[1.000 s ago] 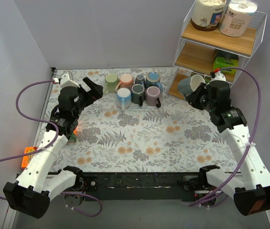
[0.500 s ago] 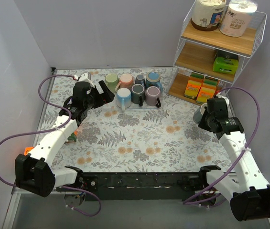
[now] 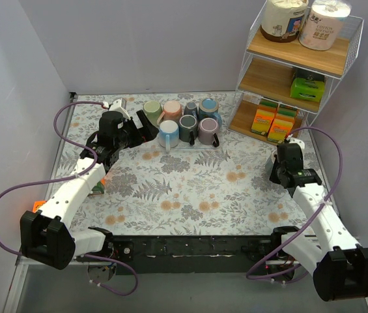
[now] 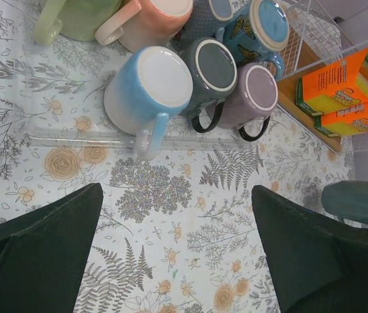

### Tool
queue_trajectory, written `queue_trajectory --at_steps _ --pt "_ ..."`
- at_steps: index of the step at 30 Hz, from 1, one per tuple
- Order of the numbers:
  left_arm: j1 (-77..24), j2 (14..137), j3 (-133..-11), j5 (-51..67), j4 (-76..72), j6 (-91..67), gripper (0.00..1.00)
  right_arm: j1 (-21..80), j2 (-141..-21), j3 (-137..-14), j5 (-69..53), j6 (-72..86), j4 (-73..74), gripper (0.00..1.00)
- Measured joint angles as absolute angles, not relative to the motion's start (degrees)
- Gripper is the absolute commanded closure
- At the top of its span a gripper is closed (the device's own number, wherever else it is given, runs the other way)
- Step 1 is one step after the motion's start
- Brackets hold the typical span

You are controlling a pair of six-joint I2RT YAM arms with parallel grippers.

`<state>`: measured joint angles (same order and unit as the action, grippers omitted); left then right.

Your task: Turn the mug right side up

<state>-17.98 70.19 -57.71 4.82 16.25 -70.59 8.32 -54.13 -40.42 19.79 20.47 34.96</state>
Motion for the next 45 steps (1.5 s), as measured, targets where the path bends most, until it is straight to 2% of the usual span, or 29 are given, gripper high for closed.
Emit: queue_trajectory --at_steps 8,18,29,30,31,34,45 --pt "-18.0 70.2 -57.7 5.9 15.8 -70.3 0.02 7.1 -56.4 -36.9 19.8 14.9 26.1 0.99" --pt "-18.0 70.0 -57.6 6.5 15.4 -70.3 0.02 2.9 -58.5 -35.6 18.8 13.1 22.8 0.99" --pt "-18.0 69.5 -56.7 6.7 15.0 -70.5 0.02 2.6 -61.1 -35.7 18.8 14.1 22.5 0.98" --pt "-18.0 69.4 -56.7 6.7 15.0 -70.5 0.02 2.6 -61.5 -35.9 19.0 14.3 22.5 0.91" --pt "-18.0 69.4 -56.7 6.7 15.0 -70.5 0.02 2.6 -61.7 -36.1 19.2 14.5 22.5 0.80" --pt "-18.0 69.2 -56.7 6.7 15.0 -70.5 0.02 2.6 -62.3 -36.8 19.4 15.0 23.0 0.66" --pt "-18.0 69.0 -56.7 6.7 15.0 -70.5 0.02 1.9 -62.8 -42.3 19.9 16.3 25.6 0.52"
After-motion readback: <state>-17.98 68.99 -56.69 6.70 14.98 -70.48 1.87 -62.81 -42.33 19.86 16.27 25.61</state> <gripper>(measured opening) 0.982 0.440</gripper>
